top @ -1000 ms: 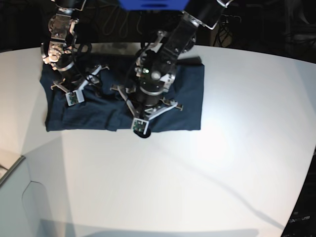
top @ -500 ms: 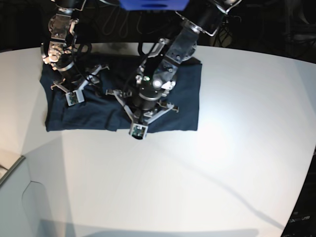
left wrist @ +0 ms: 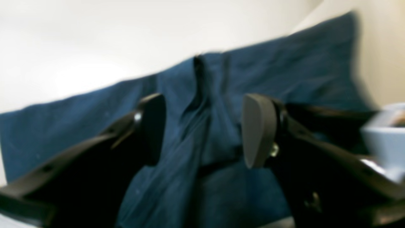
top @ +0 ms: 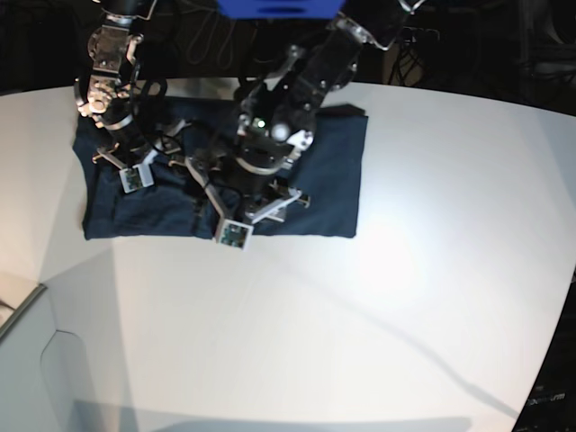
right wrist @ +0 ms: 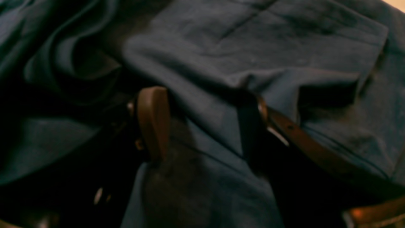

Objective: Layout the t-shirt on the table in an organized manner, then fold the t-shirt properly
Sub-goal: 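Grasp the shirt's end with the left gripper and fold it toward the right gripper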

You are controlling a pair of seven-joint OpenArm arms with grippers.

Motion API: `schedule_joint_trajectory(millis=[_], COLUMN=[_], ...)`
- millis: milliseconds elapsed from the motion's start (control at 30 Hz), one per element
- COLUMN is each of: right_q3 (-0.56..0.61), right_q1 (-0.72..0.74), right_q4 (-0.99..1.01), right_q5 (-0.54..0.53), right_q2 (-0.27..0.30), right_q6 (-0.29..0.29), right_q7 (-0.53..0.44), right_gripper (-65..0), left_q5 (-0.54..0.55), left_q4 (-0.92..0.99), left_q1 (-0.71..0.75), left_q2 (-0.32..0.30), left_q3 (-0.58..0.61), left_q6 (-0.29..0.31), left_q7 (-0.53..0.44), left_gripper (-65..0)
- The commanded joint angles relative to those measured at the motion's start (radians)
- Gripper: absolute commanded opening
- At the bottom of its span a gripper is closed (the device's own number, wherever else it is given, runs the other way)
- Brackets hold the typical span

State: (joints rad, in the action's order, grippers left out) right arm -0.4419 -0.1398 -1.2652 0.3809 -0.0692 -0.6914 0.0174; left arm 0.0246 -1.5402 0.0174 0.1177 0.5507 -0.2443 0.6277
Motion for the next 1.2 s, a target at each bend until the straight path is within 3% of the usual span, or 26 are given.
schedule_joint_trajectory(millis=[0, 133, 333, 400, 567, 867, 1167], right_q3=[-0.001, -0.002, -0.002, -0.001, -0.005, -0.048, -0.205], right_q1=[-0.001, 0.004, 0.007, 0.009, 0.004, -0.002, 0.009], right_q4=[-0.008, -0.008, -0.008, -0.011, -0.037, -0.199, -0.262], right_q5=[0.007, 0.007, 0.007, 0.007, 0.005, 0.000, 0.000], right_q2=[-0.001, -0.001, -0.001, -0.001, -0.001, -0.010, -0.050], right_q6=[-0.007, -0.007, -0.007, -0.007, -0.007, -0.007, -0.007], right_q7=[0.019, 0.019, 0.019, 0.019, 0.019, 0.019, 0.019], right_gripper=[-31.0, -31.0, -31.0, -30.8, -30.9, -30.8, -30.6], left_q5=[-0.010, -0.004, -0.004, -0.002, -0.002, -0.002, -0.002], left_q4=[-0.049, -0.108, -0.073, -0.036, 0.028, 0.040, -0.148], left_q1=[0.000, 0.031, 0.071, 0.072, 0.072, 0.036, 0.025], left_q2=[-0.016, -0.112, -0.120, -0.120, -0.112, -0.117, -0.151], left_q3=[-0.007, -0.068, -0.176, -0.172, -0.042, 0.219, 0.237], left_q6=[-0.003, -0.003, 0.004, 0.006, 0.007, 0.007, 0.007], left_q7=[-0.021, -0.021, -0.021, -0.021, -0.021, -0.032, -0.030], left_gripper=[-28.1, -28.1, -28.2, -31.2, -40.9, -40.9, -40.8])
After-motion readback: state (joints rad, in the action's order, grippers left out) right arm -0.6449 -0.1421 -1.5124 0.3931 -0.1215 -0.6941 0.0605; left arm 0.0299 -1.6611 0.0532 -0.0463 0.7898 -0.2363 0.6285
